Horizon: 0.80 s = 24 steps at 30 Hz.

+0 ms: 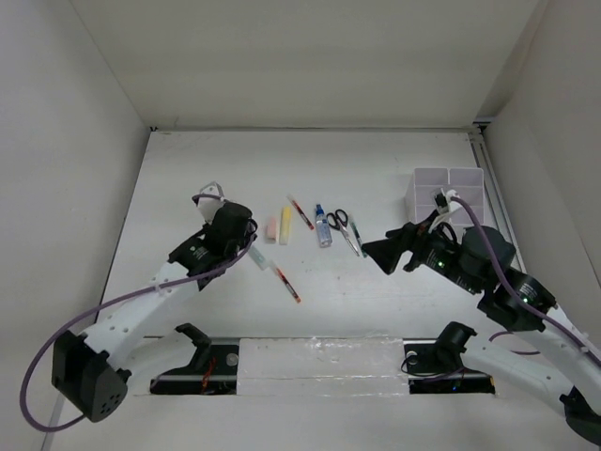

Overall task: Sort the stationery into containers
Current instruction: Pick up the pen from the center of the board.

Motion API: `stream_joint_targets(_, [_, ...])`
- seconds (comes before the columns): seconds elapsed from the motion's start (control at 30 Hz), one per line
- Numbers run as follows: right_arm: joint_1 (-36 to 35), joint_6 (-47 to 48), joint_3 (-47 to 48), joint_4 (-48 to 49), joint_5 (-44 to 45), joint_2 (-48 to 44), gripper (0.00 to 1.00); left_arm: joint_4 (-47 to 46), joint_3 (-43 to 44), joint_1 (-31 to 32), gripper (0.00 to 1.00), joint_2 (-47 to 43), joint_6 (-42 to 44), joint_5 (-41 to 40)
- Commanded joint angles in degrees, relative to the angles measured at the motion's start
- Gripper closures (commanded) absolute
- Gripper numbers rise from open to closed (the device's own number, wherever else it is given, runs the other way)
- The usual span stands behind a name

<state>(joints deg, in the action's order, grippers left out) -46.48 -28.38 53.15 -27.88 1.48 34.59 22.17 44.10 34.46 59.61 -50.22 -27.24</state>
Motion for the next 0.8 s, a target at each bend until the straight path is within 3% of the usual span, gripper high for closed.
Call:
stream_joint_targets(0.0, [-0.10,-1.15,1.17,6.33,1.07,2.84,0.06,0.85,4.24,2.80,1.00,-5.20,5.47,-0.36])
stream_joint_targets(0.13, [1.21,-1.67,3.71,11.35,-2.34,6.96,0.06,-5.02,6.62,3.34,1.00,-6.62,13.02,10.00])
stream_joint_targets(0.2, [1.22,-2.20,5.47,13.46,-4.54,9.96,0.06,-10.62,6.62,3.34,1.00,-7.23,17.93,19.13])
stream_joint_targets(0.27, [1.22,-2.20,8.54,14.60,-5.08,14.53,0.06,-14.33,6.62,3.34,1.00,-7.23,20.23,28.15])
stream_joint_targets(0.47, [1.22,-4.57,15.23,16.01,-6.83,25.68,0.07,-23.83,3.99,3.34,1.00,-8.98,24.72,43.82])
stream_joint_targets(0.77, [1.22,-7.04,15.32,21.55,-6.75,30.79,0.11,-26.66,2.31,3.34,1.00,-11.89,24.73,50.00])
